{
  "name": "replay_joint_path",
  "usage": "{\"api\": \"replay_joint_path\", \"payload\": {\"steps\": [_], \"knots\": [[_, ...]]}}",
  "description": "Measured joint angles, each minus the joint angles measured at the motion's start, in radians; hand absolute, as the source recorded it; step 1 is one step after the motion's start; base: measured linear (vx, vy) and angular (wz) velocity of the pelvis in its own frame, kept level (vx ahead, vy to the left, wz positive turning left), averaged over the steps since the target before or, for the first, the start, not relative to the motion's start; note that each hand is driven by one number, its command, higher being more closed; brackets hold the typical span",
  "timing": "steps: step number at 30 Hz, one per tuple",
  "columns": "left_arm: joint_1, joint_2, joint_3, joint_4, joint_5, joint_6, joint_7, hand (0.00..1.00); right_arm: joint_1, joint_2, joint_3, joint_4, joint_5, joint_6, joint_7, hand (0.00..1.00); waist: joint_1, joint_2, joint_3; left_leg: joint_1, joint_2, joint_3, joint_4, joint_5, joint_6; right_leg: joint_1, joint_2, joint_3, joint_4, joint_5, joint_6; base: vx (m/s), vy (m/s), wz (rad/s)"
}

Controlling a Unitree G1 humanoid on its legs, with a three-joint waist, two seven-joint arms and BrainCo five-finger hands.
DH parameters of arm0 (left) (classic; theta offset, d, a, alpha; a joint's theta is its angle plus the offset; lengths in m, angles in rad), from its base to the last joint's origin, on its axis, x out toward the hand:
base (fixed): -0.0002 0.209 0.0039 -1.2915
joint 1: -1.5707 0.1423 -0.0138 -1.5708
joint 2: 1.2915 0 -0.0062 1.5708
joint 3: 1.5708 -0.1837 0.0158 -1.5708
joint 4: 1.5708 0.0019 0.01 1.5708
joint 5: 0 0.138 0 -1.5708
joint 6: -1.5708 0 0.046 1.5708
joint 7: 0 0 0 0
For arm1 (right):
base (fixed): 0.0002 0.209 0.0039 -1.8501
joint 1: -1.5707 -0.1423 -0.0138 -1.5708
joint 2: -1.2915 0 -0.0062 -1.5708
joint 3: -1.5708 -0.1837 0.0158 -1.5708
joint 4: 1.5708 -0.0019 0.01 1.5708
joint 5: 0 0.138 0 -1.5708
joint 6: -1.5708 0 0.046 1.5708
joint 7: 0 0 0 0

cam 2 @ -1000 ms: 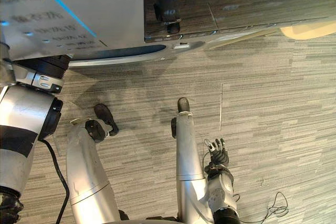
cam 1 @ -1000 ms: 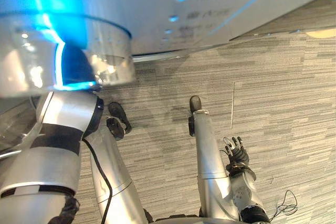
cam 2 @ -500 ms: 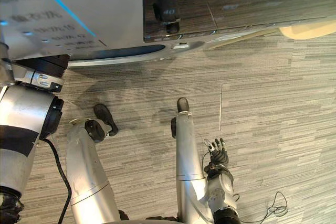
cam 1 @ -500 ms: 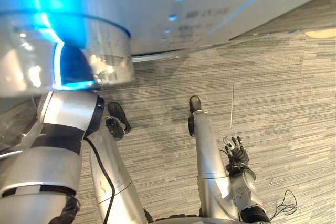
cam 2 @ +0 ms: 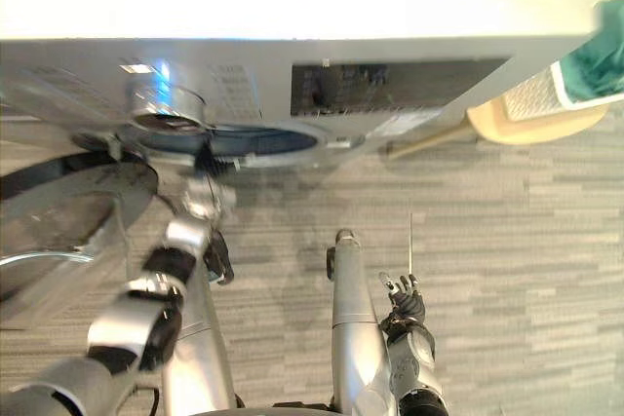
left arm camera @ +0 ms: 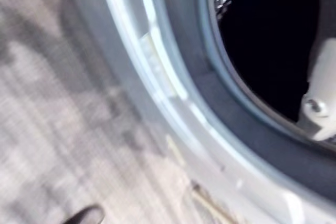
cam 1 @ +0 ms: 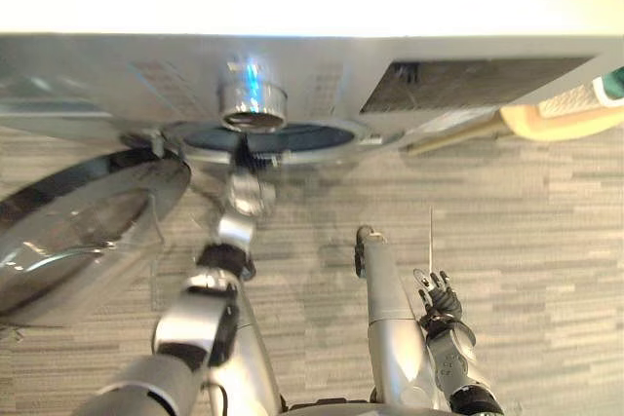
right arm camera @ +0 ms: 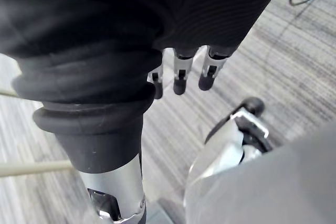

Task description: Pick up the laundry basket with both hands and put the clothes into the washing machine.

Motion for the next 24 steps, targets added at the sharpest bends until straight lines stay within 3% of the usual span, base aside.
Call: {"api": "replay_joint_path", "payload": {"steps": [4,5,8,12,14,15,17,18,19,21,22,24], "knots": [[0.295,-0.092,0.002,0.063,-0.002,-0.028,-0.059,0.0,0.021,-0.009,0.003,0.038,-0.051,0.021,-0.001,0.0,0.005,0.049,-0.066,0.336,-0.034,0.062,-0.259,0.069,-0.018,0.299,-0.037,-0.029,-0.196,0.026,-0.02,0.2,-0.076,0.17],[0.4,-0.109,0.014,0.083,-0.002,-0.044,-0.074,0.0,0.059,-0.011,0.008,0.059,-0.064,0.031,0.001,0.0,0.019,0.063,-0.136,0.441,-0.051,0.079,-0.397,0.117,-0.025,0.387,-0.05,-0.049,-0.292,0.048,-0.031,0.24,-0.093,0.18],[0.526,-0.118,0.094,0.122,-0.008,-0.066,-0.089,0.0,0.102,-0.012,0.011,0.123,-0.095,0.038,0.004,0.0,0.044,0.076,-0.225,0.622,-0.072,0.092,-0.667,0.252,-0.041,0.529,-0.066,-0.104,-0.449,0.089,-0.053,0.25,-0.097,0.33],[0.566,-0.141,0.24,0.16,-0.096,-0.1,-0.105,0.0,0.115,-0.013,-0.078,0.24,-0.125,0.044,0.024,0.0,0.05,0.086,-0.291,0.697,-0.092,0.121,-0.797,0.423,-0.005,0.709,-0.081,-0.243,-0.618,0.126,-0.075,0.09,-0.044,0.8],[0.577,-0.141,0.258,0.165,-0.123,-0.104,-0.107,0.0,0.116,-0.012,-0.087,0.245,-0.13,0.047,0.025,0.0,0.049,0.091,-0.307,0.712,-0.089,0.173,-0.795,0.44,0.01,0.767,-0.077,-0.281,-0.66,0.139,-0.08,0.03,-0.045,0.58],[0.575,-0.139,0.267,0.176,-0.131,-0.104,-0.109,0.0,0.113,-0.013,-0.09,0.249,-0.13,0.05,0.027,0.0,0.05,0.087,-0.307,0.713,-0.085,0.188,-0.785,0.436,0.009,0.789,-0.073,-0.297,-0.676,0.146,-0.084,0.0,-0.028,0.43],[0.562,-0.138,0.279,0.18,-0.133,-0.105,-0.126,0.0,0.1,-0.013,-0.097,0.274,-0.13,0.055,0.028,0.0,0.056,0.088,-0.307,0.701,-0.095,0.17,-0.67,0.355,-0.015,0.834,-0.071,-0.307,-0.706,0.161,-0.085,-0.01,0.013,0.11],[0.562,-0.141,0.277,0.182,-0.139,-0.105,-0.127,0.0,0.093,-0.01,-0.094,0.283,-0.13,0.061,0.032,0.0,0.061,0.088,-0.307,0.699,-0.125,0.122,-0.577,0.266,-0.032,0.858,-0.081,-0.297,-0.728,0.172,-0.081,-0.05,0.146,-0.29],[0.562,-0.141,0.278,0.184,-0.149,-0.106,-0.127,0.0,0.083,-0.001,-0.092,0.289,-0.131,0.064,0.04,0.0,0.061,0.089,-0.308,0.7,-0.16,0.053,-0.523,0.192,-0.022,0.865,-0.08,-0.28,-0.746,0.186,-0.074,-0.06,0.192,-0.39],[0.562,-0.145,0.277,0.196,-0.154,-0.105,-0.128,0.0,0.077,0.005,-0.067,0.29,-0.131,0.066,0.045,0.0,0.062,0.103,-0.32,0.72,-0.172,-0.018,-0.548,0.104,0.014,0.86,-0.057,-0.249,-0.777,0.211,-0.054,-0.07,0.209,-0.45],[0.559,-0.143,0.278,0.195,-0.156,-0.106,-0.128,0.0,0.074,0.009,-0.055,0.299,-0.131,0.068,0.044,0.0,0.069,0.089,-0.326,0.724,-0.189,-0.013,-0.567,0.098,0.022,0.855,-0.071,-0.229,-0.789,0.225,-0.051,-0.06,0.201,-0.48],[0.562,-0.126,0.274,0.195,-0.16,-0.107,-0.126,0.0,0.081,0.034,-0.037,0.311,-0.133,0.078,0.047,0.0,0.073,0.052,-0.35,0.746,-0.21,0.04,-0.64,0.12,0.042,0.852,-0.095,-0.201,-0.851,0.269,-0.081,-0.03,0.169,-0.44]]}}
